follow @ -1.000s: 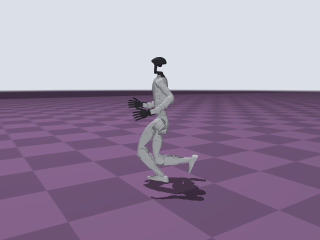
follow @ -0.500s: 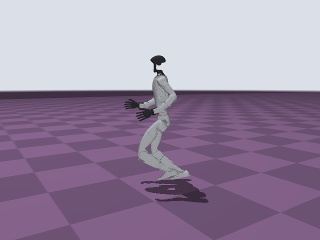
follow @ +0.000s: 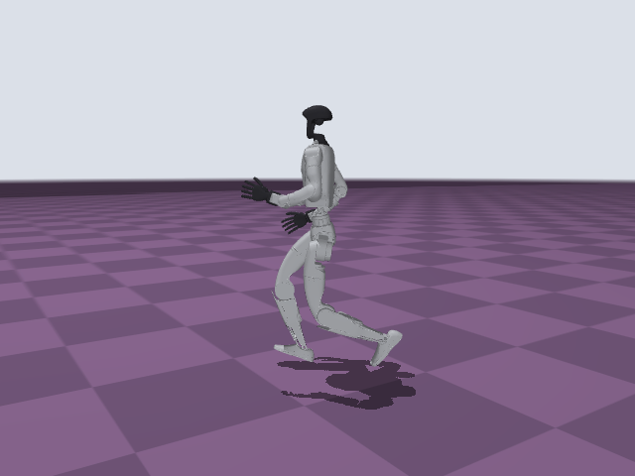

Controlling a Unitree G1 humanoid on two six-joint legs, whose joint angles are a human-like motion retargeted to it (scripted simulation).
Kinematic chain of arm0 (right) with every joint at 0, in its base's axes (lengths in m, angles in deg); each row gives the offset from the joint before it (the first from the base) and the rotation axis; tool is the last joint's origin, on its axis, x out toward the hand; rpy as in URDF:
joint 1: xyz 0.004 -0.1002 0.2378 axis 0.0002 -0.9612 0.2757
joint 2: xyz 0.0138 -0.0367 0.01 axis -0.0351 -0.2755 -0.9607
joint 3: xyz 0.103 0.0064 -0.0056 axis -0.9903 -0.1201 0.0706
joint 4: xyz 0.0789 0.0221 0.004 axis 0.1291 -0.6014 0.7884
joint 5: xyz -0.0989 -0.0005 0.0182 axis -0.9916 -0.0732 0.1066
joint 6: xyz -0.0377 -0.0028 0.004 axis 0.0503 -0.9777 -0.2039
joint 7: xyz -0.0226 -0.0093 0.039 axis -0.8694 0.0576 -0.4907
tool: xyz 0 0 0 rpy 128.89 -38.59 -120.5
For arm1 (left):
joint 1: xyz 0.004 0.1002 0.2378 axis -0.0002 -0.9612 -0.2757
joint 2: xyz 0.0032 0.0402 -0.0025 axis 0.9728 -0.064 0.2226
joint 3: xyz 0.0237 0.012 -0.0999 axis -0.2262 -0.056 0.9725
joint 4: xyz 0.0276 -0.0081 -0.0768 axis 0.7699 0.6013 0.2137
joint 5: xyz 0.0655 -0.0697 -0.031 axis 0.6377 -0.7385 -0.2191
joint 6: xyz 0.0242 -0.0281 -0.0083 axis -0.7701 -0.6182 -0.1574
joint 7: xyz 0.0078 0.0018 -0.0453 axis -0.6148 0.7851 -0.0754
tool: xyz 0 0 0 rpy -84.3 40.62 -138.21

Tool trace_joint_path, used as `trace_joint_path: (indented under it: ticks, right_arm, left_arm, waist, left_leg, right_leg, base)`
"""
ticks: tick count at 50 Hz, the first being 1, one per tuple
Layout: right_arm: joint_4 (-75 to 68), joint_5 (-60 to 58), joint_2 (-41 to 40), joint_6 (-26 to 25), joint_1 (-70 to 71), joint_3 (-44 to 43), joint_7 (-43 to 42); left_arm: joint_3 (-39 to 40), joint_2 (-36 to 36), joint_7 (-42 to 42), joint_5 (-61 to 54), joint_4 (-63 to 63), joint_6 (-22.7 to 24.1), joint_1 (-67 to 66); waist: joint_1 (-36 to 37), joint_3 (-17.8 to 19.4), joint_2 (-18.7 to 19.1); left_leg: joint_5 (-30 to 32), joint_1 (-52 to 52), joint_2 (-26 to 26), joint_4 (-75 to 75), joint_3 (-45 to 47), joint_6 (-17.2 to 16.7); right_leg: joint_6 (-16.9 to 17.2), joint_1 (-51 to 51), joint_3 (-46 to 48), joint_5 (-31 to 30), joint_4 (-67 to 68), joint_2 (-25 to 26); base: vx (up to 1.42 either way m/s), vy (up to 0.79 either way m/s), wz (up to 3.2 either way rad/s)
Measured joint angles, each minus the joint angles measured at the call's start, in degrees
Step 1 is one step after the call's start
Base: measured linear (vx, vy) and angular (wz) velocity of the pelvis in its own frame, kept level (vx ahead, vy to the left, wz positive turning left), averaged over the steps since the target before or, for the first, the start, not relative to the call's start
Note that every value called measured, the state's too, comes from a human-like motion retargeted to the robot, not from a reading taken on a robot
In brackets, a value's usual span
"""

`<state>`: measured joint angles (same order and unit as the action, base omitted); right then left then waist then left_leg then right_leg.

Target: Run

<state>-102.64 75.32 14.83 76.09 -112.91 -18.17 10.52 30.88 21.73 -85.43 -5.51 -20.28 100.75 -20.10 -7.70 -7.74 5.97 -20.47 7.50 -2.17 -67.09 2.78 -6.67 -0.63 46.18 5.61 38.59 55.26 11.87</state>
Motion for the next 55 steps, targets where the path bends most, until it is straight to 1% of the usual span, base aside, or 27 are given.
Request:
trace_joint_path:
  ticks: [2,4,7,8,10,13,17,20,22,24,25,27,29,30,32,35,38,40,41,43,45,47,48,50,51,53,55]
  right_arm:
    - [0.1,-0.1,-0.2,0.1,-0.2,-0.2,-0.6]
    - [-0.1,-0.7,-0.4,-0.1,1.6,0.1,-1.6]
    - [-2.9,-3.4,-0.6,-2.0,11.3,1.6,-3.9]
    - [-4.1,-4.7,-0.9,-2.5,15.8,2.4,-4.6]
    - [-4.3,-6.0,-0.9,-2.7,23.2,3.9,-5.3]
    - [1.1,-4.5,-0.6,-2.2,27.6,5.2,-5.1]
    - [8.1,-1.6,0.1,-0.2,28.1,7.0,-3.1]
    - [11.0,-1.2,0.3,1.0,27.6,8.3,-1.3]
    - [11.2,-2.4,-0.2,1.2,26.8,9.0,-0.6]
    - [10.0,-4.7,-1.1,0.7,25.7,9.4,-0.5]
    - [8.9,-6.2,-1.8,0.2,25.1,9.5,-0.7]
    - [4.0,-9.6,-4.0,-0.8,24.9,8.9,-2.4]
    - [-0.7,-10.7,-4.8,-1.2,22.6,8.5,-3.4]
    - [-2.7,-10.7,-4.7,-1.4,21.2,8.2,-3.5]
    - [-4.6,-9.0,-3.5,-1.3,17.4,7.4,-2.4]
    - [-5.0,-5.1,-1.6,-1.0,11.0,5.5,0.0]
    - [-4.0,-2.5,-0.8,-0.7,4.1,2.1,1.4]
    - [-3.0,-1.7,-0.7,-0.8,1.3,0.0,0.8]
    - [-2.8,-1.5,-0.8,-0.7,0.8,-0.4,0.4]
    - [-2.8,-1.5,-1.2,-0.5,0.5,-0.8,-0.6]
    - [-3.0,-1.9,-1.3,-0.7,2.0,-0.9,-1.9]
    - [-4.9,-3.2,-1.0,-1.9,8.1,-0.6,-3.8]
    - [-6.3,-4.1,-1.3,-2.5,12.5,0.1,-4.7]
    - [-6.9,-4.7,-1.4,-2.9,19.8,1.4,-5.6]
    - [-5.5,-4.4,-1.2,-2.9,22.0,1.8,-5.5]
    - [-1.7,-3.2,-0.9,-2.5,25.2,2.6,-5.0]
    - [2.7,-1.3,-0.3,-2.0,26.8,3.3,-4.4]
  left_arm:
    - [-1.4,-0.3,1.0,-0.3,-0.8,0.0,-1.4]
    - [-2.2,-1.1,1.9,-0.8,0.0,-1.1,-3.7]
    - [-1.3,-2.3,3.6,-1.6,4.4,-4.8,-6.7]
    - [-0.4,-2.7,4.2,-1.9,6.3,-5.7,-7.9]
    - [1.7,-2.9,6.2,-3.4,8.3,-6.6,-11.5]
    - [4.7,-1.3,9.0,-6.9,7.2,-6.0,-19.8]
    - [8.3,-0.1,10.8,-9.5,7.4,-4.7,-27.5]
    - [9.5,-0.7,10.5,-10.2,7.6,-5.0,-30.1]
    - [9.1,-0.8,9.8,-9.2,7.9,-4.9,-30.2]
    - [8.8,-0.8,8.1,-7.2,8.4,-4.8,-28.4]
    - [8.6,-0.8,7.0,-5.9,8.9,-4.9,-26.8]
    - [7.5,-0.7,2.9,-2.3,12.0,-5.4,-18.5]
    - [6.3,-1.1,-0.2,-0.4,13.8,-5.7,-11.3]
    - [5.9,-1.4,-1.6,0.0,14.1,-5.7,-8.1]
    - [5.7,-1.9,-2.8,-0.2,12.8,-5.4,-4.0]
    - [5.3,-2.1,-2.3,-1.2,9.4,-3.7,-0.7]
    - [3.5,-2.0,-1.0,-0.2,6.0,-1.2,-0.2]
    - [2.5,-1.7,-0.2,0.0,3.9,-0.5,-0.7]
    - [2.1,-1.9,0.1,-0.1,3.4,-0.4,-1.3]
    - [1.4,-2.6,0.6,-0.2,3.1,-0.6,-3.1]
    - [1.0,-3.5,1.1,-0.3,4.2,-1.9,-5.7]
    - [1.8,-4.2,1.9,-0.8,7.1,-4.6,-7.2]
    - [2.7,-4.5,2.5,-1.2,9.0,-6.0,-7.6]
    - [4.4,-4.6,4.1,-2.0,11.3,-7.4,-10.1]
    - [5.2,-4.2,5.1,-2.7,11.1,-7.4,-12.4]
    - [6.7,-2.8,7.1,-4.6,10.0,-7.0,-17.4]
    - [8.0,-1.5,8.6,-6.5,9.1,-6.1,-22.2]
  waist:
    - [1.0,0.5,0.8]
    - [2.9,1.5,0.9]
    - [7.1,4.4,0.3]
    - [9.3,4.7,0.3]
    - [12.6,4.4,-0.8]
    - [13.6,4.8,-8.1]
    - [14.5,3.2,-17.4]
    - [13.1,1.8,-21.4]
    - [12.0,2.0,-22.2]
    - [10.5,2.7,-22.6]
    - [9.6,3.3,-22.6]
    - [7.5,4.4,-22.2]
    - [4.1,4.0,-21.8]
    - [2.4,3.5,-21.4]
    - [0.5,3.2,-18.9]
    - [-0.5,3.1,-11.4]
    - [-0.7,1.1,-5.0]
    - [0.4,0.3,-1.3]
    - [0.8,0.6,-0.8]
    - [2.1,1.2,-0.2]
    - [4.1,2.4,-0.2]
    - [6.3,4.5,-1.0]
    - [7.9,5.2,-1.1]
    - [11.1,5.2,-2.1]
    - [12.1,5.0,-3.4]
    - [13.2,5.1,-7.2]
    - [14.1,5.1,-11.9]
  left_leg:
    - [1.6,0.0,-2.6,-9.0,0.6,0.7]
    - [-0.7,1.6,-5.2,-19.3,1.2,3.0]
    - [-9.6,10.2,-10.3,-35.3,1.6,9.2]
    - [-13.2,15.4,-12.7,-39.1,1.6,11.6]
    - [-19.0,26.1,-13.7,-41.2,1.5,15.4]
    - [-22.4,34.3,-3.9,-27.8,5.6,17.7]
    - [-19.0,37.7,10.8,3.7,10.3,14.3]
    - [-16.7,37.5,19.7,18.8,10.3,13.7]
    - [-18.3,39.0,21.3,12.2,10.8,16.2]
    - [-21.9,39.2,22.3,2.9,11.0,19.9]
    - [-24.4,38.9,22.6,-1.7,10.9,21.7]
    - [-28.4,36.8,21.3,-6.0,9.4,21.7]
    - [-29.5,31.9,22.2,-3.9,8.0,21.7]
    - [-29.5,28.3,22.9,-1.4,7.3,21.7]
    - [-29.1,18.3,22.2,4.1,5.5,20.2]
    - [-23.4,4.7,13.8,9.4,2.7,12.3]
    - [-9.9,0.0,5.4,7.6,0.8,3.8]
    - [-2.6,0.0,0.6,1.4,-0.3,0.5]
    - [-0.5,-0.1,-0.5,-2.9,-0.2,0.4]
    - [1.3,0.2,-2.8,-12.4,0.3,0.9]
    - [-0.2,2.1,-5.4,-23.1,0.7,3.0]
    - [-5.4,7.6,-8.3,-33.5,0.7,7.5]
    - [-8.9,12.3,-10.6,-37.9,0.8,10.1]
    - [-15.6,22.3,-13.1,-42.2,1.0,14.8]
    - [-17.7,26.6,-12.0,-41.0,1.5,16.2]
    - [-20.6,32.7,-7.5,-34.7,3.8,18.0]
    - [-21.4,36.0,-0.9,-22.3,7.1,17.9]
  right_leg:
    - [-2.2,1.1,0.2,1.4,5.0,2.2]
    - [-5.9,0.7,0.2,5.4,12.9,3.5]
    - [-10.7,-3.0,-0.7,11.4,20.0,5.3]
    - [-11.3,-4.6,-1.5,11.4,19.1,6.4]
    - [-10.5,-9.7,-4.1,11.4,16.7,6.8]
    - [-4.2,-22.1,-8.7,10.0,15.7,-1.4]
    - [7.6,-33.0,-9.8,-5.6,13.3,-14.6]
    - [12.4,-35.4,-9.5,-13.9,18.0,-21.5]
    - [12.5,-36.0,-9.1,-14.8,25.0,-24.2]
    - [11.0,-34.9,-8.5,-13.4,33.9,-27.0]
    - [9.6,-33.5,-8.1,-12.2,38.8,-28.3]
    - [4.8,-25.7,-8.0,-8.2,47.2,-29.3]
    - [1.1,-16.6,-8.7,-3.0,51.5,-30.1]
    - [-0.2,-12.0,-9.2,-0.5,52.0,-30.1]
    - [-1.2,-5.8,-9.0,2.9,47.1,-26.8]
    - [-1.7,-1.6,-4.0,4.2,30.1,-16.1]
    - [0.0,0.2,-1.3,2.1,8.2,-5.2]
    - [-0.1,0.6,-0.3,-0.1,-0.3,0.6]
    - [-1.0,1.3,-0.1,0.2,1.8,1.8]
    - [-3.8,2.4,0.3,2.0,8.4,3.9]
    - [-7.8,1.9,0.5,6.2,16.7,5.3]
    - [-10.5,-0.9,0.1,11.0,21.6,5.4]
    - [-11.2,-2.2,-0.2,11.3,21.3,5.9]
    - [-10.9,-6.3,-1.8,11.4,19.3,6.1]
    - [-9.7,-9.4,-3.3,11.4,18.3,5.2]
    - [-6.3,-16.7,-6.4,11.0,16.9,1.5]
    - [-1.3,-24.2,-8.8,6.8,14.4,-4.2]
  base:
    - [-0.11,-0.03,-0.18]
    - [-0.07,-0.03,-0.06]
    - [-0.09,-0.05,-0.12]
    - [-0.11,-0.03,-0.20]
    - [-0.04,0.00,0.31]
    - [0.12,0.06,1.42]
    - [0.10,0.09,1.12]
    - [-0.02,0.07,0.52]
    - [-0.07,0.03,0.10]
    - [0.00,0.00,0.00]
    - [-0.06,-0.02,-0.15]
    - [-0.09,-0.06,-0.05]
    - [-0.07,0.01,0.10]
    - [0.01,0.08,-0.22]
    - [0.08,0.06,-0.68]
    - [0.14,-0.06,-0.94]
    - [0.05,-0.11,-0.51]
    - [-0.06,-0.07,-0.35]
    - [-0.11,-0.04,-0.26]
    - [-0.10,-0.02,-0.23]
    - [-0.03,-0.01,-0.10]
    - [-0.07,-0.06,0.10]
    - [-0.10,-0.05,0.00]
    - [-0.07,-0.02,0.15]
    - [0.01,0.02,0.60]
    - [0.09,0.06,1.09]
    - [0.13,0.08,1.14]
